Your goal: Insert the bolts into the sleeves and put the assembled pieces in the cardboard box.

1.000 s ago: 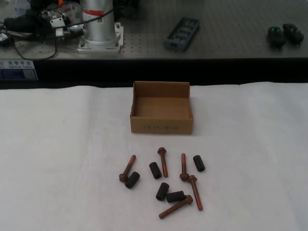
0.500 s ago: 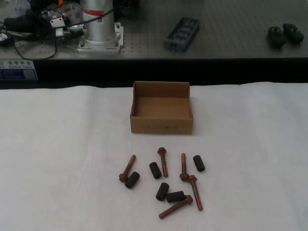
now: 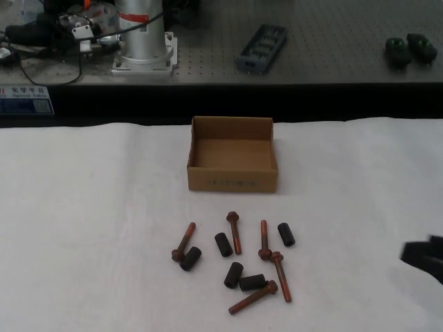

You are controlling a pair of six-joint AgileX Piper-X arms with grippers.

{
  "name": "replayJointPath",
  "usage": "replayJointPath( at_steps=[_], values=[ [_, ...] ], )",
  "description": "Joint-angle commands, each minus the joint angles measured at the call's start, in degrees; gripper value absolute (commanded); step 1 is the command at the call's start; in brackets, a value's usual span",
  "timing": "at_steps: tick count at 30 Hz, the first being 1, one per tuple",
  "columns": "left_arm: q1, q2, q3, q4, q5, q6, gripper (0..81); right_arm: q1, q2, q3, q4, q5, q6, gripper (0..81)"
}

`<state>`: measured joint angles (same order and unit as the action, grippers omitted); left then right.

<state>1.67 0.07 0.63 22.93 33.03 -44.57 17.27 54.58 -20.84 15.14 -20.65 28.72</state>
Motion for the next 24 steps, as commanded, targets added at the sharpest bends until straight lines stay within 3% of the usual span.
replayJointPath(
  at_steps=[1,7,14,19,24],
  values=[
    [0.0,-0.1,-0.6,-0.3,-0.9,1.3,6.3,1.5,7.0,-6.4,-0.5,-1.9,-3.1,12.2],
    [0.0,-0.1,-0.6,-0.3,-0.9,1.3,6.3,6.5,30.6,-21.8,0.2,-4.9,-3.1,12.2],
    [0.0,-0.1,-0.6,-0.3,-0.9,1.3,6.3,10.1,46.0,-37.6,9.4,-4.2,-7.5,12.2],
    [0.0,-0.1,-0.6,-0.3,-0.9,1.3,6.3,12.3,51.7,-46.7,20.1,3.3,-18.3,12.2],
    [0.0,-0.1,-0.6,-0.3,-0.9,1.3,6.3,13.1,54.4,-51.4,24.6,8.6,-23.7,14.6]
  ],
)
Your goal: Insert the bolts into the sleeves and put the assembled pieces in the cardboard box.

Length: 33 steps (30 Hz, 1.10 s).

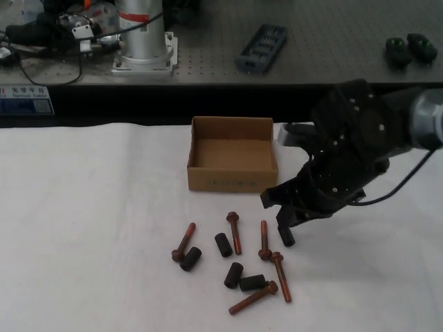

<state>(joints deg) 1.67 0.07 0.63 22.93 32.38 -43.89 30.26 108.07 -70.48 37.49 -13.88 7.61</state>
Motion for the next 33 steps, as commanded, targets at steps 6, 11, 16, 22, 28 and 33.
replayJointPath(
  at_steps=[6,11,16,22,28,33],
  values=[
    [0.0,-0.1,-0.6,-0.3,-0.2,0.7,6.3,0.1,2.6,-2.0,3.5,4.5,-2.6,27.4],
    [0.0,-0.1,-0.6,-0.3,-0.2,0.7,6.3,0.2,3.9,-2.1,4.6,5.3,-2.6,27.4],
    [0.0,-0.1,-0.6,-0.3,-1.8,0.7,6.3,0.8,3.9,-2.3,3.6,5.1,-2.6,27.4],
    [0.0,-0.1,-0.6,-0.3,-2.3,0.7,6.3,1.5,3.9,-2.3,3.6,4.4,-2.6,27.4],
    [0.0,-0.1,-0.6,-0.3,-2.5,0.7,6.3,1.9,3.9,-2.3,3.0,4.4,-2.6,27.4],
    [0.0,-0.1,-0.6,-0.3,-2.6,0.7,6.3,1.9,3.9,-2.3,3.0,4.4,-2.6,27.4]
  ],
)
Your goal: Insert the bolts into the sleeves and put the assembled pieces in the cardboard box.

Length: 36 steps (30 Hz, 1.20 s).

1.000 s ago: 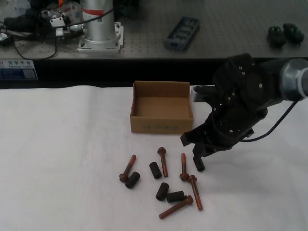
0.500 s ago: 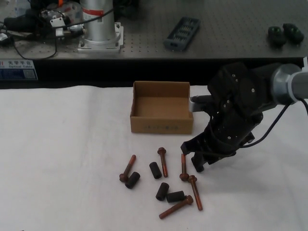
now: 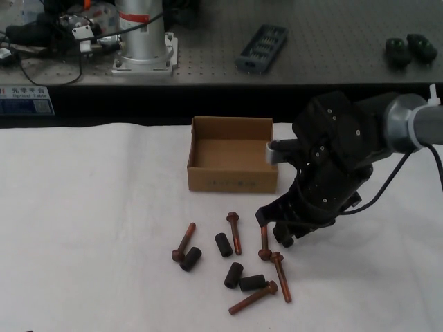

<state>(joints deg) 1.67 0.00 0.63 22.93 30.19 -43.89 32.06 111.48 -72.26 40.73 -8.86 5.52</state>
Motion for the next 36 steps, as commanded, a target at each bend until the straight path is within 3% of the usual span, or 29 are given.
replayJointPath(
  at_steps=[1,15,25,36],
  values=[
    [0.0,0.0,-0.6,-0.3,-0.4,0.7,6.3,0.1,0.6,-0.5,-0.3,-0.7,-0.5,27.4],
    [0.0,0.0,-0.6,-0.3,-2.9,0.7,6.3,0.1,2.9,-0.6,-0.1,-1.6,-4.3,27.0],
    [0.0,0.0,-0.6,-0.3,-3.0,0.7,6.3,0.1,2.9,-0.6,0.0,-2.4,-6.8,1.3],
    [-0.2,0.0,-0.6,-1.1,-1.2,4.1,7.4,0.1,-3.7,-0.9,9.3,-3.7,-6.8,2.5]
  ],
)
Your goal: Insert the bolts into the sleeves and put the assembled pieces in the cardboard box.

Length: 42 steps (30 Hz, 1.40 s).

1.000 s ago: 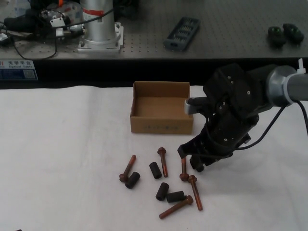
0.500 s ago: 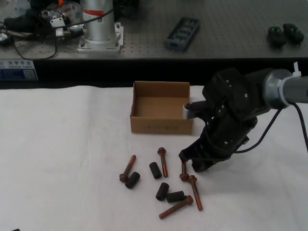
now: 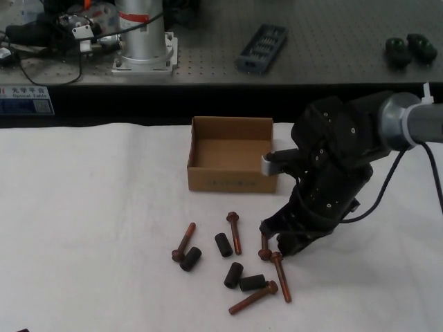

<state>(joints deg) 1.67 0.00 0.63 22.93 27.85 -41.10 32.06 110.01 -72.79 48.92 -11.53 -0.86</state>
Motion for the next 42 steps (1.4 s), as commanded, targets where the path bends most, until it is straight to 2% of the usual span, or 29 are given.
replayJointPath(
  at_steps=[1,5,12,21,31,37,42],
  values=[
    [-0.2,0.0,-0.6,-1.8,1.8,1.3,9.6,0.1,-3.7,0.7,1.1,-1.0,-0.5,2.5],
    [-0.2,0.0,-0.6,-5.0,5.8,5.1,21.5,0.1,-10.2,6.6,-0.1,-1.0,-0.5,2.5],
    [-1.6,0.0,-1.4,-5.2,5.9,5.4,17.6,0.1,-23.0,17.9,-0.9,-1.0,-0.2,2.5],
    [-7.2,3.0,-6.0,-5.5,5.9,9.0,17.6,0.1,-38.8,28.9,-2.1,-1.0,1.5,2.5],
    [-16.4,29.6,-15.9,-10.9,5.8,26.8,18.7,0.1,-46.8,33.9,-1.9,-2.6,1.7,2.5],
    [-25.0,51.0,-25.3,-12.9,2.9,34.0,24.5,0.1,-49.7,33.9,-0.7,-2.8,1.7,2.5],
    [-32.0,67.8,-35.7,-12.9,1.9,41.1,24.4,0.0,-53.6,33.9,0.1,-2.8,1.7,2.5]
  ],
)
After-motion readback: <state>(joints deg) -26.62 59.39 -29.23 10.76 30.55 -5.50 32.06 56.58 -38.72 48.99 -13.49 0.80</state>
